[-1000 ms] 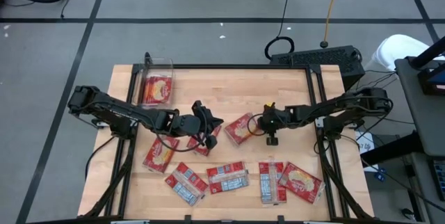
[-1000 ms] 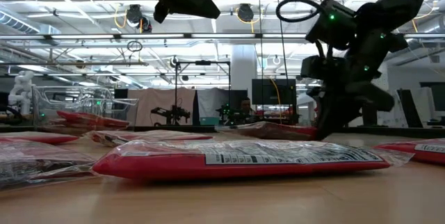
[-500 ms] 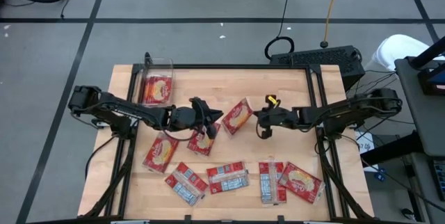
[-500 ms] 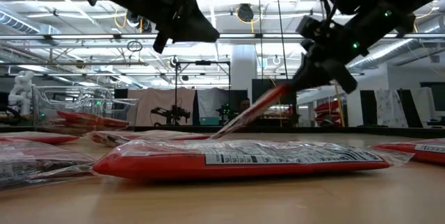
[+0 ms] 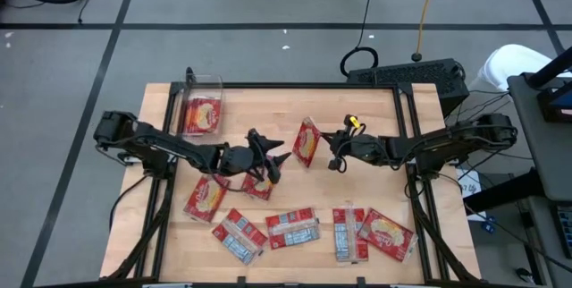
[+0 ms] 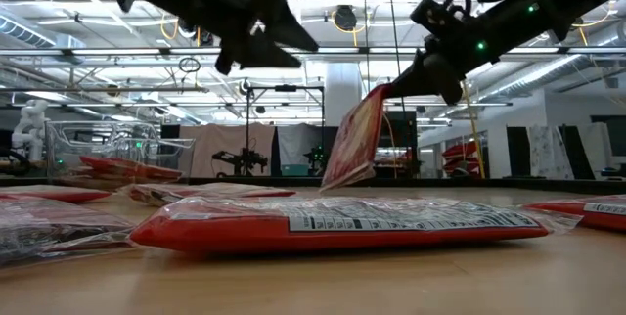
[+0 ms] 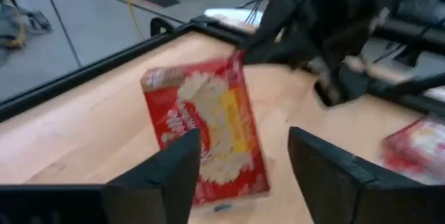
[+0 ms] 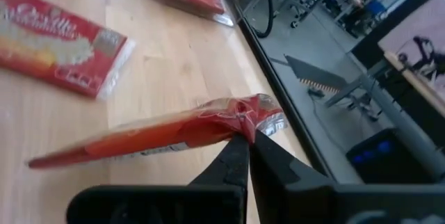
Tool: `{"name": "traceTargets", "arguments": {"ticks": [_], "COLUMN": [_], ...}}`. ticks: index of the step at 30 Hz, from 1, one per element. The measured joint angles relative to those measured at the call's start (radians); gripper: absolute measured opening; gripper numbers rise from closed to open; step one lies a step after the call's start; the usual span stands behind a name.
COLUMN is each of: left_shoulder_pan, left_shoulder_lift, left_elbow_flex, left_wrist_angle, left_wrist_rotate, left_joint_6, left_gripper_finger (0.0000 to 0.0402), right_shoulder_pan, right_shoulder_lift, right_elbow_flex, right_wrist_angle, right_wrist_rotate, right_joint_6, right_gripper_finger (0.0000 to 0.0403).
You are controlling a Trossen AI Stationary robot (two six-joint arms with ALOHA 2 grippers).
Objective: Sort popcorn bags into baskets
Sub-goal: Put the red popcorn bag into the transparent bin
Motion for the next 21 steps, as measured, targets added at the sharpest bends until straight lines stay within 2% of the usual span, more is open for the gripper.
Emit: {"name": "traceTargets", "arguments": {"ticks": [3,7,13,18,21], "left_shoulder_pan": [-0.009,-0.021,-0.03,-0.043,-0.048], "left_shoulder_lift": [0.086,0.182,0.3,0.433,0.511], "left_elbow_flex": [0.004,0.016,0.068,0.188,0.262], "left_wrist_angle": [0.176,0.305,0.307,0.316,0.275], "left_wrist_rotate": [-0.018,-0.079,-0.093,-0.092,-0.215], "left_joint_6": [0.062,0.128,0.153,0.213,0.249], "left_gripper_finger": [0.0247,0.0272,0.0278,0.0269,0.0276], "right_shoulder_pan": [0.0,0.0,0.0,-0.006,-0.014], "right_shoulder_lift": [0.0,0.0,0.0,0.0,0.0], "right_elbow_flex": [0.0,0.0,0.001,0.002,0.002], "right_wrist_angle": [0.007,0.008,0.007,0.001,-0.006], "right_wrist_rotate": [0.0,0.004,0.004,0.004,0.004], "right_joint_6": [0.068,0.124,0.158,0.167,0.192], "right_gripper_finger": [0.0,0.0,0.0,0.0,0.0]}}
